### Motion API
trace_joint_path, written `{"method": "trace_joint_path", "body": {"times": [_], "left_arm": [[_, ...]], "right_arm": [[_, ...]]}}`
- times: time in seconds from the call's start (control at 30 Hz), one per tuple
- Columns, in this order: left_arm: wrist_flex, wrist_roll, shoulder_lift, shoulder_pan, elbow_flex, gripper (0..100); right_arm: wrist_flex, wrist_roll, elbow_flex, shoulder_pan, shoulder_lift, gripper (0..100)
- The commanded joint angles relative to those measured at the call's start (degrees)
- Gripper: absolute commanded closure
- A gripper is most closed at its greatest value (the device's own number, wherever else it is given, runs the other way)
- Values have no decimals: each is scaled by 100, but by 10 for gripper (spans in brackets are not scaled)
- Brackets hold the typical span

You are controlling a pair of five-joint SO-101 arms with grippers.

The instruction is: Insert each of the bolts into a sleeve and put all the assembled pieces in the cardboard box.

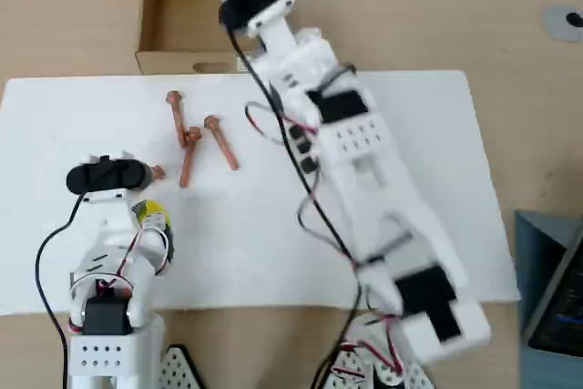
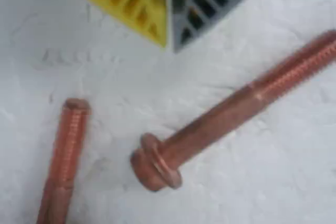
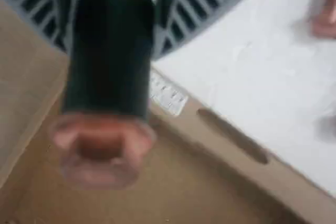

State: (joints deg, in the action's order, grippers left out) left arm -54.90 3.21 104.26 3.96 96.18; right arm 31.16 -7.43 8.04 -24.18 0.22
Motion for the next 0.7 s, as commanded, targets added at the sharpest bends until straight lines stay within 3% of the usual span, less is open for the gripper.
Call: {"method": "trace_joint_path", "body": {"times": [0.0, 0.23, 0.47, 0.67], "left_arm": [[105, 44, 31, 53, 35, 998], [105, 44, 31, 53, 35, 998], [105, 35, 31, 193, 35, 998], [105, 35, 31, 185, 35, 998]], "right_arm": [[-211, -35, -1411, 66, 760, 989], [-193, -105, -3688, 66, 2738, 989], [-149, -949, -5657, 66, 4523, 989], [536, -1503, -6993, 66, 5596, 986]]}}
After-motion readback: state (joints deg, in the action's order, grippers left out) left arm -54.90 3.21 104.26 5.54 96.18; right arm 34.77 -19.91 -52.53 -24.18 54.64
